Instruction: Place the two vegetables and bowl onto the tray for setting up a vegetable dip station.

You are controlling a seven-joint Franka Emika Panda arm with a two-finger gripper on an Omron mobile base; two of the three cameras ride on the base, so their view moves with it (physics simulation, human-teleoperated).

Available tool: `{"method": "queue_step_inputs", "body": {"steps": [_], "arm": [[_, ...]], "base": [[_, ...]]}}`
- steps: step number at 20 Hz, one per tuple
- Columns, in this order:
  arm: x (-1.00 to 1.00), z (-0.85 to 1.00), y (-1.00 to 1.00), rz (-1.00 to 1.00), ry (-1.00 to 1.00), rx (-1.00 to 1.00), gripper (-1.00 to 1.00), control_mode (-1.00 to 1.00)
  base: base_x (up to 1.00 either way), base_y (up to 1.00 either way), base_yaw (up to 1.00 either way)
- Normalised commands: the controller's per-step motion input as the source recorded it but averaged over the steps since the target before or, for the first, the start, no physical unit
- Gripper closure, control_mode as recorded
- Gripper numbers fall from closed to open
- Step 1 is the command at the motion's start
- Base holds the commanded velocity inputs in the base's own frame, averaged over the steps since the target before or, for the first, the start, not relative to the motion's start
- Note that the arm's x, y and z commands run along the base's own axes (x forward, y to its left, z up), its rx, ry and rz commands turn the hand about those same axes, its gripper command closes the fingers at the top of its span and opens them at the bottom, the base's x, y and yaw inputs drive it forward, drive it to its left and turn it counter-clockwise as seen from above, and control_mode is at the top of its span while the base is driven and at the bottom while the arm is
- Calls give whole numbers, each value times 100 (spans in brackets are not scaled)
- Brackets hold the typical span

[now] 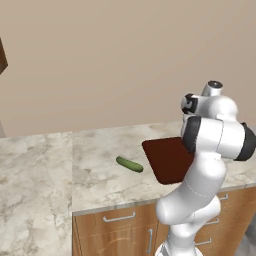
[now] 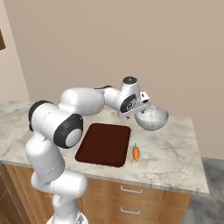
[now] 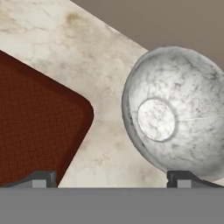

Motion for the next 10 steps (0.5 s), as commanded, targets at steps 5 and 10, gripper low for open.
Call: {"method": "queue_step_inputs", "body": {"steps": [5,10], "arm": [[14,-14,-6,0,0,-4,-100,-100],[13,-10,-8,0,0,-6,-100,-100]], "base": [[0,0,0],[0,0,0]]}}
